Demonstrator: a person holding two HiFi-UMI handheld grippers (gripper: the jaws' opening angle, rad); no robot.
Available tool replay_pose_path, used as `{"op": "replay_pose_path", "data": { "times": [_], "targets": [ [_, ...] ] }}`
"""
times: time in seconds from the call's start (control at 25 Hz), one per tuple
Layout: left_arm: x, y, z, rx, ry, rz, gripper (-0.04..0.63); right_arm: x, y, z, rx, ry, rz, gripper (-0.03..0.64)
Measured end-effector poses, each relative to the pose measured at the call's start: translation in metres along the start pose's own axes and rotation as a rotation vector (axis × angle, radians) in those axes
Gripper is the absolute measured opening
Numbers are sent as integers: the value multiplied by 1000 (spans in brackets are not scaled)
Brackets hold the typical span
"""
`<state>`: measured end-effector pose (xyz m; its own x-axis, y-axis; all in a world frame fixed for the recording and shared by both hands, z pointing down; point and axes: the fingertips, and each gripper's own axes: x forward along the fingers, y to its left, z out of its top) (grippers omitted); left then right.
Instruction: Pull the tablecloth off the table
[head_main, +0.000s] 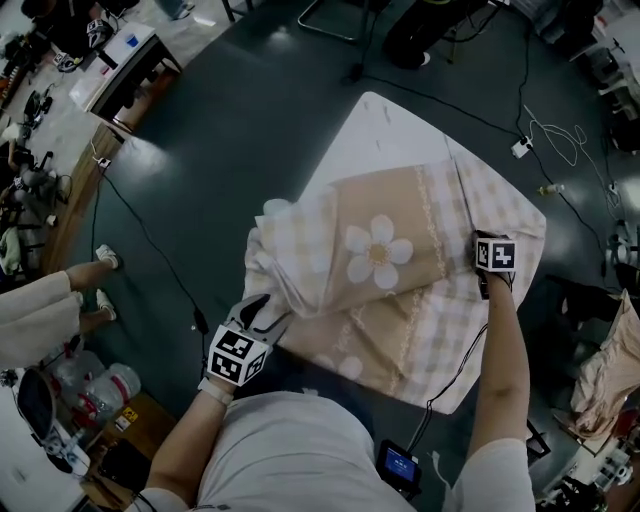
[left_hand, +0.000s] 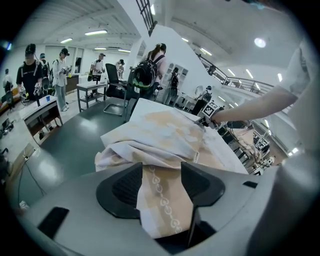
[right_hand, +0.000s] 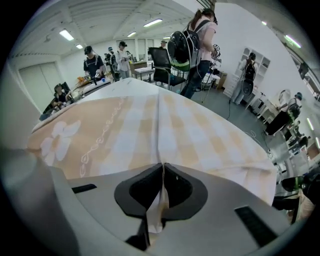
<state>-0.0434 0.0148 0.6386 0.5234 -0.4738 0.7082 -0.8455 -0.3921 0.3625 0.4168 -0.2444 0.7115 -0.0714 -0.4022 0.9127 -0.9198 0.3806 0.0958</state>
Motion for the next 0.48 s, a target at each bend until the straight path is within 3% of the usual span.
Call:
{"op": "replay_pose_path", "data": {
  "times": [0.48],
  "targets": [
    [-11, 4, 2, 41, -13, -14, 229, -39, 44, -65, -52, -64, -18, 28]
  ]
}}
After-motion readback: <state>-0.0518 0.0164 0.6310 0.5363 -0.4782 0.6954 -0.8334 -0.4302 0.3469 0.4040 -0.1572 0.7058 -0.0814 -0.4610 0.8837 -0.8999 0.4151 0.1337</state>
